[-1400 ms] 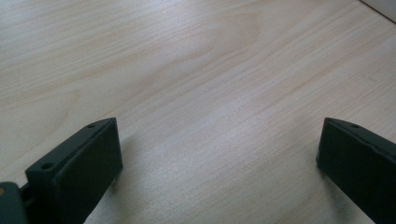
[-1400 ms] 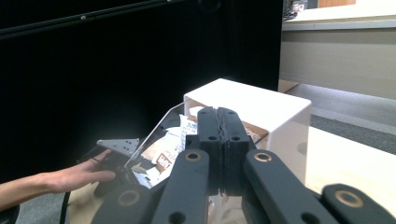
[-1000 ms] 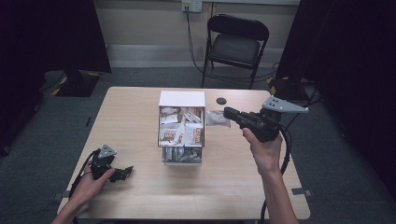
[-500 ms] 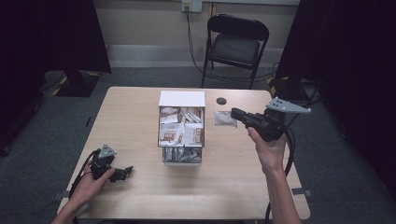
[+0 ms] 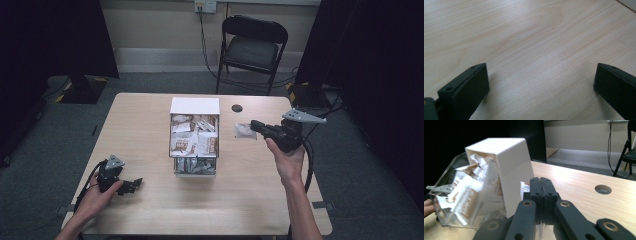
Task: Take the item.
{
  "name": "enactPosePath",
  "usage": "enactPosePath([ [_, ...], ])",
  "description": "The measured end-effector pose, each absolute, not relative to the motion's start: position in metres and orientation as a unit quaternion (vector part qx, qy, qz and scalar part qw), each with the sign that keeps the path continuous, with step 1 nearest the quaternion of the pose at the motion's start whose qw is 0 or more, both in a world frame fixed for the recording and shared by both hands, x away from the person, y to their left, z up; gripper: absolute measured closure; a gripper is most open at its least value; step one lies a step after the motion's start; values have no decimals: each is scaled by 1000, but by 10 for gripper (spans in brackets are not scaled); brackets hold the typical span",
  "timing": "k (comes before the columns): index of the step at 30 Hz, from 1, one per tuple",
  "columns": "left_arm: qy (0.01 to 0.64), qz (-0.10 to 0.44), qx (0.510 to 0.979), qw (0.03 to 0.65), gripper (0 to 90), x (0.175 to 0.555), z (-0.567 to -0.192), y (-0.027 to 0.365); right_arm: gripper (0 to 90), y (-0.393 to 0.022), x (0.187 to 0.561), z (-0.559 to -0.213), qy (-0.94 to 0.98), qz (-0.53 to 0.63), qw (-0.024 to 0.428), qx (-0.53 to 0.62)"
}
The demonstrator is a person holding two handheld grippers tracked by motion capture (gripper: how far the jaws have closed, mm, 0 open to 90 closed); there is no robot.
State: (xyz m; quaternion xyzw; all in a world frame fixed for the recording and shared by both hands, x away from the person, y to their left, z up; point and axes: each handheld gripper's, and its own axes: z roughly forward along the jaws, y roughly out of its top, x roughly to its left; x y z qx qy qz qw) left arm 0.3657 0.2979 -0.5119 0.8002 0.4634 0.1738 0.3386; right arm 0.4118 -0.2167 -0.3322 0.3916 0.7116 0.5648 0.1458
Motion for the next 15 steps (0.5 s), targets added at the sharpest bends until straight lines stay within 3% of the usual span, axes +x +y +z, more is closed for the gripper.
enactPosePath([
  [15,464,174,800,339,0,366,-512,298,897,-209,428,-369,732,530,134,407],
])
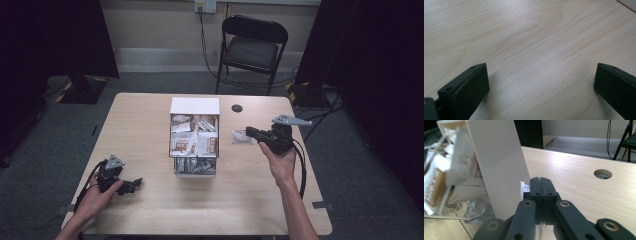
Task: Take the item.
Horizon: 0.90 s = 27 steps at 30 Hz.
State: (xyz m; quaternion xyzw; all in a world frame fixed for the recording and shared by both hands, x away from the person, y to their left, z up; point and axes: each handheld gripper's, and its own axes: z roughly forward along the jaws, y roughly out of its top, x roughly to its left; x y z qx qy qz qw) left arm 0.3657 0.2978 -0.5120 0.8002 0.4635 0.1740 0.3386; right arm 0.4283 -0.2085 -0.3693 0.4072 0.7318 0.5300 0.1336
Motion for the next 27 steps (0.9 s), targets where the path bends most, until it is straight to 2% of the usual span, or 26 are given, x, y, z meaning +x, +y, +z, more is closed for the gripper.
enactPosePath([
  [10,463,174,800,339,0,366,-512,298,897,-202,439,-391,742,510,120,418],
  [20,463,174,800,339,0,366,-512,298,897,-198,456,-435,760,461,114,444],
  [27,463,174,800,339,0,366,-512,298,897,-194,462,-449,766,449,102,448],
])
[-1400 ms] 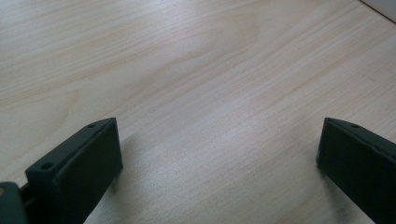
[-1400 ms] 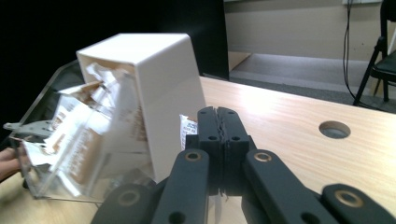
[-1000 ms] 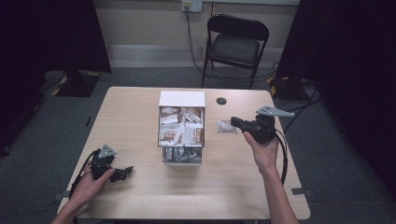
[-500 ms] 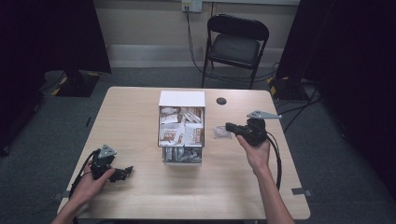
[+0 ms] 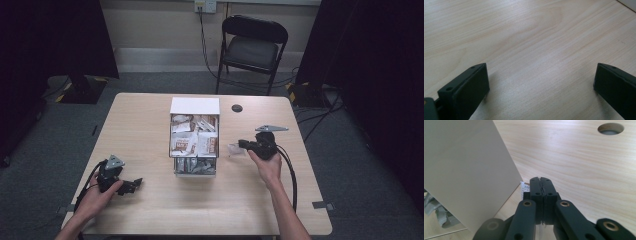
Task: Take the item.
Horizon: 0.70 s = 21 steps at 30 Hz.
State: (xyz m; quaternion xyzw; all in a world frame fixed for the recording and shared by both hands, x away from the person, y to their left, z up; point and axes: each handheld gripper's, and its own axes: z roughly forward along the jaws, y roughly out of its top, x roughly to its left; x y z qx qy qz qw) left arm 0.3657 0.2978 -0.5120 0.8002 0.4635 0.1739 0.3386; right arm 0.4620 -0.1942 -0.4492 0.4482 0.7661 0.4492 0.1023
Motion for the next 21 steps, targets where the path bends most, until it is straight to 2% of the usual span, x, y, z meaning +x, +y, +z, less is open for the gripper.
enactPosePath([
  [10,463,174,800,339,0,366,-512,298,896,-191,467,-466,768,437,83,461],
  [21,463,174,800,339,0,366,-512,298,895,-198,472,-478,766,419,95,478],
])
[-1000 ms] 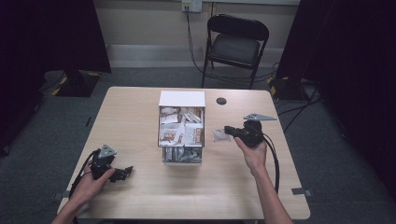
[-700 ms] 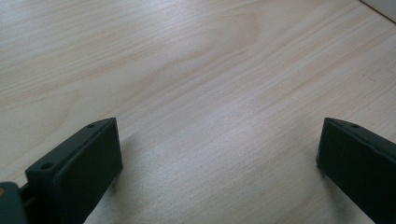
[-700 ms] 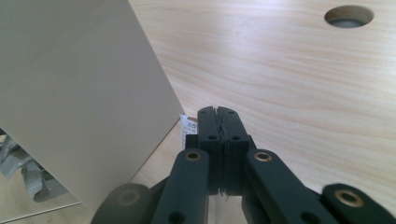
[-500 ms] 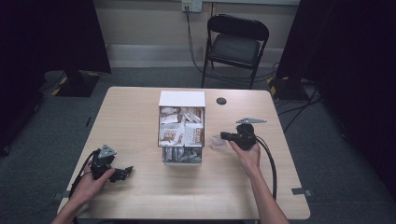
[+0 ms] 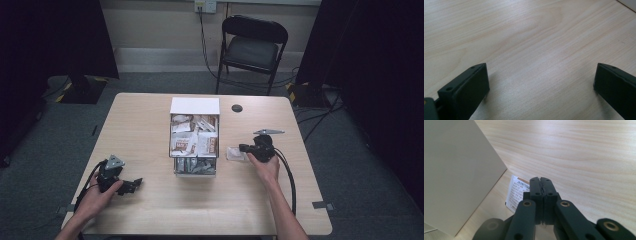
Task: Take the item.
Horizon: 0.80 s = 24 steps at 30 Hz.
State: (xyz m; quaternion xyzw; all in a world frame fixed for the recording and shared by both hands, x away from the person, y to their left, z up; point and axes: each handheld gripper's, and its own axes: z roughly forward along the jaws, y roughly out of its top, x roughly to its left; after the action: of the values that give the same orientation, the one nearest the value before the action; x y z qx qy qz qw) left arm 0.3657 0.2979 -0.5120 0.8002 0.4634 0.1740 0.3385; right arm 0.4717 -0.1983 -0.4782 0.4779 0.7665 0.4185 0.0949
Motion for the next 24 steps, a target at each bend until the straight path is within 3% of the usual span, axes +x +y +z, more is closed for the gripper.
enactPosePath([
  [8,463,174,800,339,0,366,-512,298,874,-199,473,-484,763,417,97,484],
  [15,464,174,800,339,0,366,-512,298,759,-199,474,-484,762,413,109,487],
  [17,464,174,800,339,0,366,-512,298,704,-199,474,-483,758,414,113,492],
  [18,464,174,799,339,0,366,-512,298,598,-200,474,-483,756,415,120,492],
  [19,464,174,800,339,0,366,-512,298,550,-200,474,-483,754,415,122,494],
  [21,463,174,800,339,0,366,-512,298,524,-201,474,-482,751,414,128,498],
  [24,464,174,799,339,0,366,-512,298,407,-202,475,-482,748,416,130,500],
])
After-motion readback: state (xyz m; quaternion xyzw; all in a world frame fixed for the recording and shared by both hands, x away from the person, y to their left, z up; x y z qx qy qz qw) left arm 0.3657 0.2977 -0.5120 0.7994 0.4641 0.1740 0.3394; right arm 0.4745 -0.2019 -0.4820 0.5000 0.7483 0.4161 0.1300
